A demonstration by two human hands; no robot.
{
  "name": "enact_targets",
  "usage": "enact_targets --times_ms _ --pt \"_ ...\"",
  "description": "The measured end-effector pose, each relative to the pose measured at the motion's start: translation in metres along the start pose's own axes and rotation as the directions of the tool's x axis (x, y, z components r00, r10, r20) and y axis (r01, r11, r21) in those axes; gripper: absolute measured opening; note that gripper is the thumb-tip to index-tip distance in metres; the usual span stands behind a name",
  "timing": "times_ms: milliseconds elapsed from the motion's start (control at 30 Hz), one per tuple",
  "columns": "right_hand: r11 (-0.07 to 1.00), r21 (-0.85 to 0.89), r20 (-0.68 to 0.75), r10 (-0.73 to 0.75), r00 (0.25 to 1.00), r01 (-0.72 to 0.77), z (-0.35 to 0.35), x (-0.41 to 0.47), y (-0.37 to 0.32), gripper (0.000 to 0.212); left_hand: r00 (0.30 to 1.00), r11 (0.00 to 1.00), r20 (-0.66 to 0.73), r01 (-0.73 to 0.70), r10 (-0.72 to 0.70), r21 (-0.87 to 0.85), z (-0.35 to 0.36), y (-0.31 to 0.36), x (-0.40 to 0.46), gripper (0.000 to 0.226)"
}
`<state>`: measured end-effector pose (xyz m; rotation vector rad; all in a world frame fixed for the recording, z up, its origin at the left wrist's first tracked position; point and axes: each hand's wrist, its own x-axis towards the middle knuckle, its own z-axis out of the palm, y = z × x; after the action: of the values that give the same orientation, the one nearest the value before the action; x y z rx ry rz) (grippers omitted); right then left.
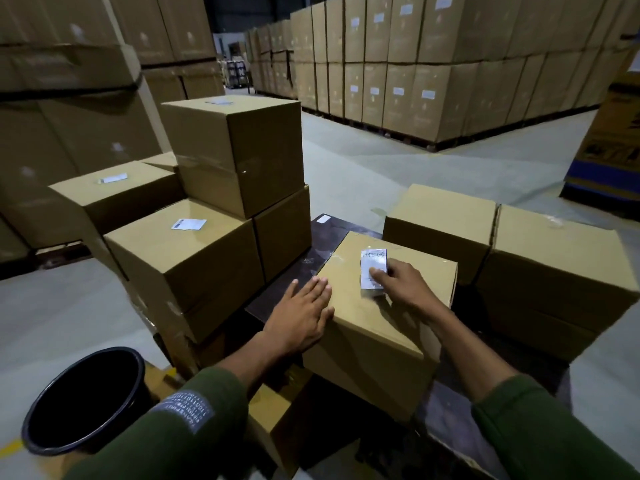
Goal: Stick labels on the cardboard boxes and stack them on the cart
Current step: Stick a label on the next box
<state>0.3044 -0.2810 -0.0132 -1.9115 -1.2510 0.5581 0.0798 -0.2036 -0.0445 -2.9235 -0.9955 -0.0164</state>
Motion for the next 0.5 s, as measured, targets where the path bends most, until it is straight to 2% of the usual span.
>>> enact_targets --times_ms 100,233,367,433,500 --pt "0.982 0.181 -0.024 0.061 0.998 -0.056 0.003 -0.008 0.001 0.016 0.999 0.999 0.045 -0.006 0.005 0.036 -0.007 0.001 0.000 0.060" --pt "0.911 0.383 -0.079 0.199 0.977 -0.155 0.005 -0.020 -0.006 0.027 0.999 0.994 -0.001 -0.054 0.055 0.093 -0.008 -0.004 -0.007 0.073" --pt "0.893 0.422 -0.042 0.188 0.981 -0.153 0.013 -0.031 -0.036 0.020 0.991 0.995 -0.133 0.032 -0.019 0.095 -0.007 -0.028 -0.030 0.090" --pt "0.904 0.408 -0.023 0.152 0.988 -0.130 0.027 -0.029 -0.055 0.013 0.973 0.992 -0.217 0.094 -0.073 0.087 -0.010 -0.051 -0.045 0.084" --pt "0.931 0.357 0.000 0.085 0.996 -0.080 0.052 -0.023 -0.080 0.015 0.956 0.986 -0.268 0.149 -0.123 0.080 -0.011 -0.078 -0.065 0.074"
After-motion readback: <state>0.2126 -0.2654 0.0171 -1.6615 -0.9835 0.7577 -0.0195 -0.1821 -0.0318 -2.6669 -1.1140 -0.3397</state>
